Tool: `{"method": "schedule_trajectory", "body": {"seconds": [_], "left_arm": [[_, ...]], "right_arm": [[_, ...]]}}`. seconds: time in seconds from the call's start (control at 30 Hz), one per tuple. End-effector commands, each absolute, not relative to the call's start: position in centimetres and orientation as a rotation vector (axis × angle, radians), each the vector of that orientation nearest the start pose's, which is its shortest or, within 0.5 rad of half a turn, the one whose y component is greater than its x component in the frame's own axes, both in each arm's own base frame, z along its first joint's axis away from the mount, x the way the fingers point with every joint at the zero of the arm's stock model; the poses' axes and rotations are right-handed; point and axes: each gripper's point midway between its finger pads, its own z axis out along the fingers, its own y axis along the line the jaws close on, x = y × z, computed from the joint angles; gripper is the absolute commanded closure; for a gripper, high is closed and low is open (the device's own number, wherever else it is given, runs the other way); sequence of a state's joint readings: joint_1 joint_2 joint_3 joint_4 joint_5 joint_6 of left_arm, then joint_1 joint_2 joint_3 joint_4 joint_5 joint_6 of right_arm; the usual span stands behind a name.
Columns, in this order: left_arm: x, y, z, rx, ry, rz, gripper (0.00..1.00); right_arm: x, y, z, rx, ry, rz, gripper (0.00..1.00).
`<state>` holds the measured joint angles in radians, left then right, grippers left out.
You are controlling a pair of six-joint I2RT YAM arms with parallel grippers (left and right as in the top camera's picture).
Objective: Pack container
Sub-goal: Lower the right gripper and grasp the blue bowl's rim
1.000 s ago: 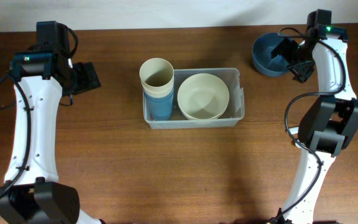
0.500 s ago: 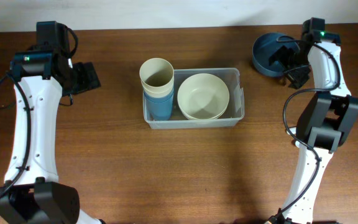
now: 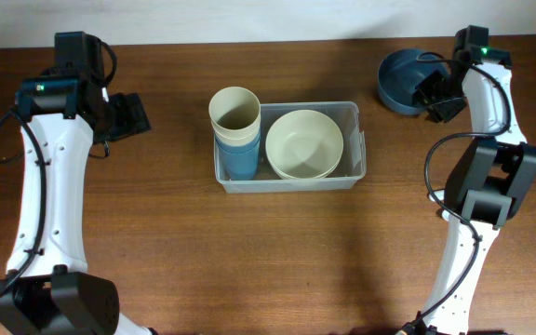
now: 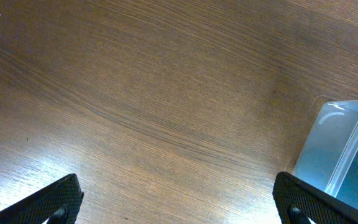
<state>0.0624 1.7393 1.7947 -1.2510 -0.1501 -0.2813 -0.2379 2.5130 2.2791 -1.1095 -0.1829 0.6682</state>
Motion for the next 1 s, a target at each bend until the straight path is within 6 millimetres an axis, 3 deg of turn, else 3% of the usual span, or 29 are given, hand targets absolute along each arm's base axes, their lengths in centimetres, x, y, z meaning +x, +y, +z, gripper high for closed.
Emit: {"method": "schedule_trajectory", "body": {"seconds": [0.0,0.33,0.43,0.5,0.6,0.77,0.97], "left_arm": [[39.11,5.25,21.72,-0.530,2.705,0.154,0.00],[39.10,5.25,21.72,-0.530,2.705,0.154,0.00],[39.10,5.25,21.72,-0.530,2.705,0.154,0.00],[39.10,5.25,21.72,-0.530,2.705,0.154,0.00],[39.10,5.25,21.72,-0.530,2.705,0.154,0.00],[39.11,5.25,21.72,-0.530,2.705,0.154,0.00],[39.10,5.25,21.72,-0.530,2.705,0.154,0.00]], "right_arm": [[53.13,-10.26,2.60,1.279,2.657,0.315,0.60],[53.34,-10.62,2.61,1.305,2.632,0.295,0.60],[53.35,-10.63,2.61,1.304,2.632,0.294,0.68],[53.35,-10.63,2.61,1.305,2.631,0.294,0.80],[53.43,-10.65,2.63,1.303,2.628,0.295,0.90],[53.45,-10.66,2.64,1.302,2.627,0.295,0.96],[53.58,-10.67,2.67,1.299,2.623,0.298,0.96]]}}
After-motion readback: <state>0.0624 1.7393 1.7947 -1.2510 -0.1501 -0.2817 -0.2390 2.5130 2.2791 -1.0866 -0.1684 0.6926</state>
